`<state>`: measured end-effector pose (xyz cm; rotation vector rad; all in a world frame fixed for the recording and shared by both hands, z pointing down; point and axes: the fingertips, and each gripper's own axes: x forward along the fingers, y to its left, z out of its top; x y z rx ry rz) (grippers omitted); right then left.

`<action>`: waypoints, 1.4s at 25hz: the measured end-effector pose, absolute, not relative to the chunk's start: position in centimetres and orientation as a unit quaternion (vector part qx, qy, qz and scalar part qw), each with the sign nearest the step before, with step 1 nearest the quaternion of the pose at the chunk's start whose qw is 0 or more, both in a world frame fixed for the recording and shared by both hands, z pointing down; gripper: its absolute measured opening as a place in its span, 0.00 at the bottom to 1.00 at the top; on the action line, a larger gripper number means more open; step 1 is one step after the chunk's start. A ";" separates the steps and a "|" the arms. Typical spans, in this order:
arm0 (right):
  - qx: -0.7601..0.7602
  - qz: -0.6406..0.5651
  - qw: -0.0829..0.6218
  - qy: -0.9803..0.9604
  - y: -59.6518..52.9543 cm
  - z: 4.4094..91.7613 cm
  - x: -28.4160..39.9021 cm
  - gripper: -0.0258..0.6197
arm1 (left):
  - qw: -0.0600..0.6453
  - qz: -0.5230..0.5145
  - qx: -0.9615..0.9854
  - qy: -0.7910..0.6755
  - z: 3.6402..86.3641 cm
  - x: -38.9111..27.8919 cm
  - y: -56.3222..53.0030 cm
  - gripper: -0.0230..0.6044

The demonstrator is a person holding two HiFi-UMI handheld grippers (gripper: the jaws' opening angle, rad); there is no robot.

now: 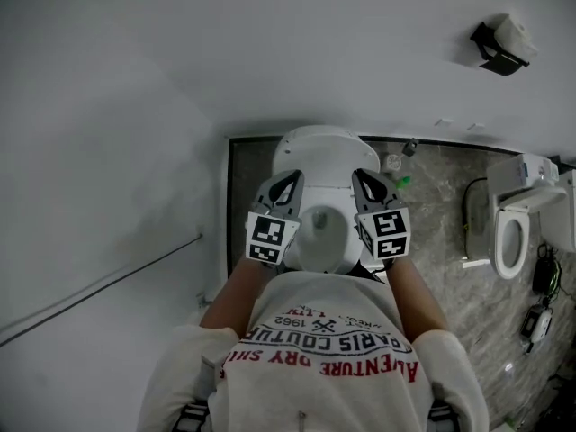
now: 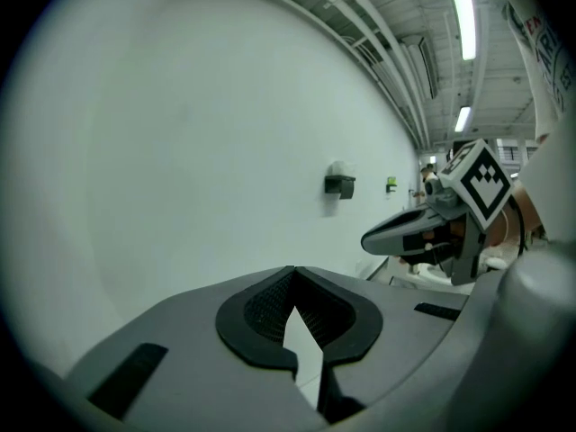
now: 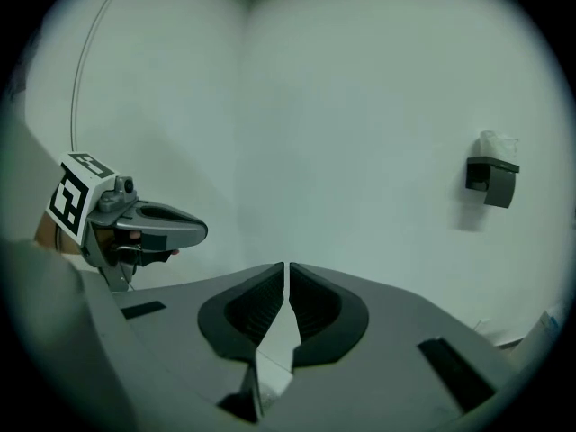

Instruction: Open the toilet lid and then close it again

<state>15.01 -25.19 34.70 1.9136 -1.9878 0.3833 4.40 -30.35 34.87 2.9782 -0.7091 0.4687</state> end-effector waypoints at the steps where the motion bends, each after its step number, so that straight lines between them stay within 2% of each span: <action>1: 0.668 0.136 0.188 -0.707 -25.7 35.2 15.3 0.07 | 0.009 0.164 0.961 -0.224 35.4 4.8 -30.7 0.05; 8: 0.599 0.125 0.265 -0.745 -28.8 38.5 17.9 0.08 | -0.034 0.243 0.947 -0.209 39.3 8.5 -34.1 0.05; 14: 0.558 0.154 0.285 -0.764 -30.6 41.1 19.5 0.08 | -0.058 0.326 0.929 -0.167 43.1 11.2 -35.4 0.06; 18: 0.536 0.152 0.316 -0.768 -31.7 43.2 20.6 0.08 | -0.071 0.352 0.922 -0.145 45.0 12.7 -36.6 0.23; 20: 0.529 0.147 0.330 -0.768 -32.4 43.8 21.2 0.08 | -0.064 0.360 0.921 -0.133 45.7 13.3 -37.2 0.27; 22: 0.522 0.142 0.342 -0.768 -33.2 44.4 21.6 0.15 | -0.055 0.368 0.920 -0.121 46.3 13.9 -38.0 0.30; 24: 0.512 0.136 0.356 -0.770 -34.1 44.8 21.7 0.17 | -0.060 0.381 0.916 -0.106 46.9 14.3 -38.7 0.32; 33: 0.454 0.090 0.448 -0.765 -35.4 48.1 21.4 0.17 | -0.101 0.426 0.898 -0.031 49.1 15.3 -39.3 0.32; 35: 0.452 0.079 0.462 -0.759 -35.3 48.4 21.3 0.17 | -0.113 0.428 0.896 -0.028 49.3 15.2 -39.5 0.27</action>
